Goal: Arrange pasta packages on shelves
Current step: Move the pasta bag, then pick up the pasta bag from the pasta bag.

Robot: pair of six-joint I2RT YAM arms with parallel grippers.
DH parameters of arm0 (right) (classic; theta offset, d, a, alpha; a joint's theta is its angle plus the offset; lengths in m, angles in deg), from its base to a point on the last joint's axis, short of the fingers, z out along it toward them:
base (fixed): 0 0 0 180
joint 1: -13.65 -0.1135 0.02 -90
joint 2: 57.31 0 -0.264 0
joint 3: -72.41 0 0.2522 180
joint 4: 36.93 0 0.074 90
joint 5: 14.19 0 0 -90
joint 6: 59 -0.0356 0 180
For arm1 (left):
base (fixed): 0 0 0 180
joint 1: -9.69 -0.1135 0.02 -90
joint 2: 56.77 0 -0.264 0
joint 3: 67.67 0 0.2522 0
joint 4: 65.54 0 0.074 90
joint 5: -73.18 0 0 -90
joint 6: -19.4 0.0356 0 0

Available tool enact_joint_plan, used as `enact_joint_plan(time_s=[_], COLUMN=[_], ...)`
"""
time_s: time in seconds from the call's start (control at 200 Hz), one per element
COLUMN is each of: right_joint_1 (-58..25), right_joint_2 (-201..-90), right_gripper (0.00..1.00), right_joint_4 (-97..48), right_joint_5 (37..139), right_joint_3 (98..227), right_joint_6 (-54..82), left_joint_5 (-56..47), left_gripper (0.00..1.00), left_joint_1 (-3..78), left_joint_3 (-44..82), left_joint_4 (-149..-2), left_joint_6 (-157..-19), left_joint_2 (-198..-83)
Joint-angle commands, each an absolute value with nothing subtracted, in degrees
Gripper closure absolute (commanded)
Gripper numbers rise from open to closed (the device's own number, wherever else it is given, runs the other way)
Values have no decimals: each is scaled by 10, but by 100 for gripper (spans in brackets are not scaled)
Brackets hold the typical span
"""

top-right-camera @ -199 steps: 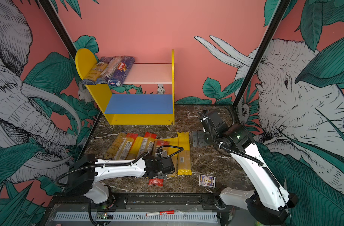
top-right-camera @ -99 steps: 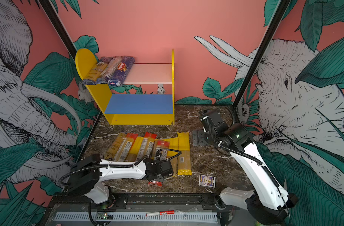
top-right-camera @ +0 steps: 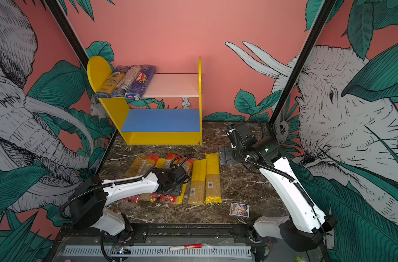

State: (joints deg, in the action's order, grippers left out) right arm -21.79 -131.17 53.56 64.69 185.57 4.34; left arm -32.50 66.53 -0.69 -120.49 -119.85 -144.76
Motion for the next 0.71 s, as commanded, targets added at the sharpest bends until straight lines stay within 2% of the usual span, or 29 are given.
enact_joint_plan(time_s=[0.0, 0.255, 0.505, 0.585, 0.7], right_joint_1=[-215, -212, -212, -212, -212], right_joint_2=[-1317, -1326, -1319, -1317, -1316], right_gripper=[1, 1, 1, 1, 1], right_joint_4=[527, 529, 537, 537, 542], right_joint_5=[650, 658, 657, 659, 658], right_joint_3=[1871, 1877, 1872, 1872, 1879], right_joint_6=[51, 58, 55, 52, 49], left_joint_5=[-329, -304, -290, -284, -278], left_gripper=[12, 10, 11, 14, 25], left_joint_1=[663, 669, 699, 703, 703], left_joint_3=[-13, -60, -64, -68, -91], left_joint_4=[-1206, -1155, -1118, -1105, -1088], left_joint_6=[-1190, -1219, -1235, -1241, -1250], left_joint_2=[-1453, -1418, -1455, -1469, -1470])
